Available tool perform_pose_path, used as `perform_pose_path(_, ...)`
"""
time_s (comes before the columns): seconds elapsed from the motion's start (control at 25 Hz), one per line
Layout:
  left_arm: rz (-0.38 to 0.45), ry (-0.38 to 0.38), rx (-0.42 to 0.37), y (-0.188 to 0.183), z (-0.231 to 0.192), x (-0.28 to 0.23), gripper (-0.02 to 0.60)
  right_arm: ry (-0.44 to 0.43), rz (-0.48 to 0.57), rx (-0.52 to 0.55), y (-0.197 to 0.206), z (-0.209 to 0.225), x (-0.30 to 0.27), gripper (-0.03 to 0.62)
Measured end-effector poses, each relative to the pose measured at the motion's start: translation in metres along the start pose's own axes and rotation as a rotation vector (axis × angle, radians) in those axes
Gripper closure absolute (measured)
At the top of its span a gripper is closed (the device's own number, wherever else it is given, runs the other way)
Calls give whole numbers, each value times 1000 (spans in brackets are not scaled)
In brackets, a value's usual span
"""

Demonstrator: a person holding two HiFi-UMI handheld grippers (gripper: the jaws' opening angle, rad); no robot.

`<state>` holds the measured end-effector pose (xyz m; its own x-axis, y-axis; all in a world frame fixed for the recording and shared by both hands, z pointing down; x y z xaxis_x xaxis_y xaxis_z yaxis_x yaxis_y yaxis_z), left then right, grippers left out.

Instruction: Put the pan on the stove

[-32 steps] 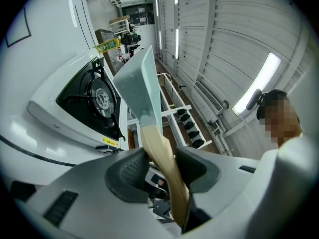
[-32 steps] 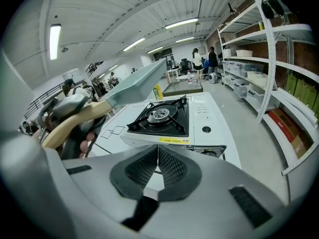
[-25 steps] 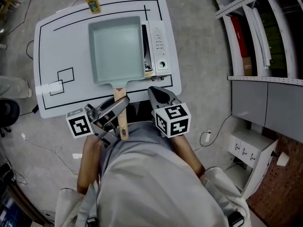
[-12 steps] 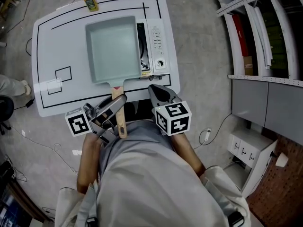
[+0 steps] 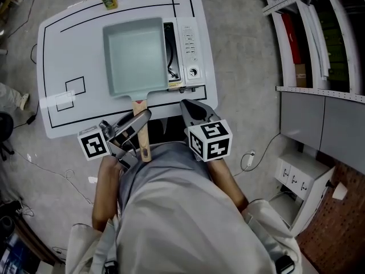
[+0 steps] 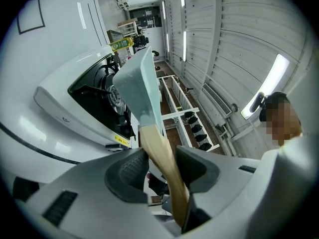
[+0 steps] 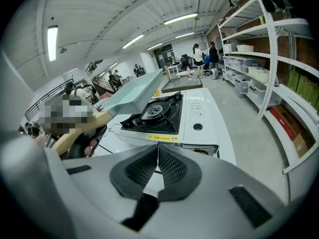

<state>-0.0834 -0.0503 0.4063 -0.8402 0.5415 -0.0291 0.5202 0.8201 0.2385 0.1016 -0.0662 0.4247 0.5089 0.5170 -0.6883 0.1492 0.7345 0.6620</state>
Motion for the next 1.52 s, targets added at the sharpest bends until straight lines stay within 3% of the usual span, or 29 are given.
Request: perform_pose_path(1.52,-14,-48,64,-3,-28,-16,416,9,-33,-20,4,12,-5,583)
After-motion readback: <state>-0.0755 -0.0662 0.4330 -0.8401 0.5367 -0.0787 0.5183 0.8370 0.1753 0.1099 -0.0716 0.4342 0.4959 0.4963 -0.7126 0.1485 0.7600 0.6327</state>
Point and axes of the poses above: the fingertips, and each gripper's own axes: x backward along the fingers, z to its right, y out of its underside, the point moved 6 cm from there along x, backward along the fingers
